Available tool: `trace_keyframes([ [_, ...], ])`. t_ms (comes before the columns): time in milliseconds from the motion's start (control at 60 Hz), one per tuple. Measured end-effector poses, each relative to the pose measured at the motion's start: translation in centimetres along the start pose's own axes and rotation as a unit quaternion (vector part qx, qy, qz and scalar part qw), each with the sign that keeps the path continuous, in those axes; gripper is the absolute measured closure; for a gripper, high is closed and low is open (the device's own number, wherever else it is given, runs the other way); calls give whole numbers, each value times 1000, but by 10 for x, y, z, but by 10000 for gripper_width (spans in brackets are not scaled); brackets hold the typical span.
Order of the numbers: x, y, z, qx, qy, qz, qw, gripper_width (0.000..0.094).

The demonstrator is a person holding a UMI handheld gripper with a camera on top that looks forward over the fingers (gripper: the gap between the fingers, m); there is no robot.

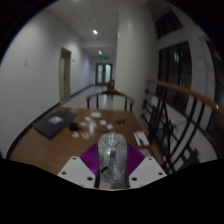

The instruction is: Arrange mouse

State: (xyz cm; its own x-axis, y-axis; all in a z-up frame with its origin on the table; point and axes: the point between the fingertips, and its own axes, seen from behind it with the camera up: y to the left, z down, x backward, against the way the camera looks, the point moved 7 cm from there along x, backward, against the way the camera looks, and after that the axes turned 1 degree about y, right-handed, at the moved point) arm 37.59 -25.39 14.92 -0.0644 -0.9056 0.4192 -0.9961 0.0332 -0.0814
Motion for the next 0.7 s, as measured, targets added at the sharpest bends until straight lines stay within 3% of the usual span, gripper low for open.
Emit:
trace_keyframes([
  [67,-14,-24,49,-13,54,-1,998,609],
  [217,-37,-39,109,-17,109,-11,994,602],
  [267,-40,-44,128,-25,134,-18,990,510],
  [400,-39,-56,131,-15,126,-33,991,411],
  [517,-11,-63,130,-23,142,-43,989,62],
  [700,64,-84,143,-69,133,-79,986,95],
])
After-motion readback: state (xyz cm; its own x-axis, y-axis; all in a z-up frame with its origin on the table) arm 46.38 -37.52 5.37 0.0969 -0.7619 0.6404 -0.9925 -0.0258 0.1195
